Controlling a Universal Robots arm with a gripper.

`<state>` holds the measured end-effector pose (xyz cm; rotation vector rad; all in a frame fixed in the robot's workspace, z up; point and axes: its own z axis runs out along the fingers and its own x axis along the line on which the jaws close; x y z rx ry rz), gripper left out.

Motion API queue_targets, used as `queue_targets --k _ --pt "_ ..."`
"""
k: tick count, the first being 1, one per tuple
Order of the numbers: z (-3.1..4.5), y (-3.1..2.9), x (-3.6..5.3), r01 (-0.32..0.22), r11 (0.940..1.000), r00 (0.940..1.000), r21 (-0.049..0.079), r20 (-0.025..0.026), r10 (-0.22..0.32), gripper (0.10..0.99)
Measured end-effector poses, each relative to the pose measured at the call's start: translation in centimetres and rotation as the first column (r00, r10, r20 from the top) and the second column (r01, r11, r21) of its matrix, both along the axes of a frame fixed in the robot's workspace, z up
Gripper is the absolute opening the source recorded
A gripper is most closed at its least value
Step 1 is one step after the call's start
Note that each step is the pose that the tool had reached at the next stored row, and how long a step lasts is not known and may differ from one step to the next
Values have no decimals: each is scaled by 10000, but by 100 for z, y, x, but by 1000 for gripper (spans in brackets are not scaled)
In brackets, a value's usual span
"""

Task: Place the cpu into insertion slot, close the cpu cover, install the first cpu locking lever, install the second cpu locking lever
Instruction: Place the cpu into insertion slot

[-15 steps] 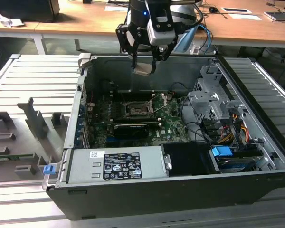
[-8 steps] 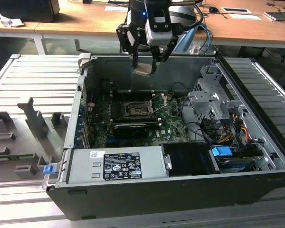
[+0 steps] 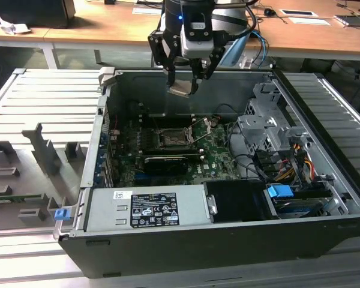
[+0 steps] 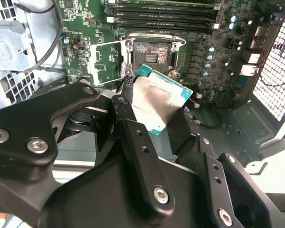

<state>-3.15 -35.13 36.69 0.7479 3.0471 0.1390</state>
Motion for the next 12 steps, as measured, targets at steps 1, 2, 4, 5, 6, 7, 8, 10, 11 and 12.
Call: queue_targets --k 1,2,4,5,6,7,8,10,11,12 --pt "-2 0 0 101 9999 9999 0 0 -101 529" --pt "-3 0 0 162 9999 9999 0 0 -162 529" --pt "-6 0 0 311 9995 9995 -1 -1 -311 529" --pt "-7 0 0 388 9992 9992 -1 0 -388 529" --pt "-8 0 0 449 9990 9990 0 0 -449 529" --pt "-9 0 0 507 9987 9987 -1 0 -507 529" --pt "-10 0 0 590 9983 9983 -1 0 -590 529" --pt "-11 0 0 713 9975 9975 0 0 -713 529" --pt "-12 0 0 806 9967 9967 0 0 -806 529" --pt "-13 0 0 899 9960 9960 0 0 -899 529"
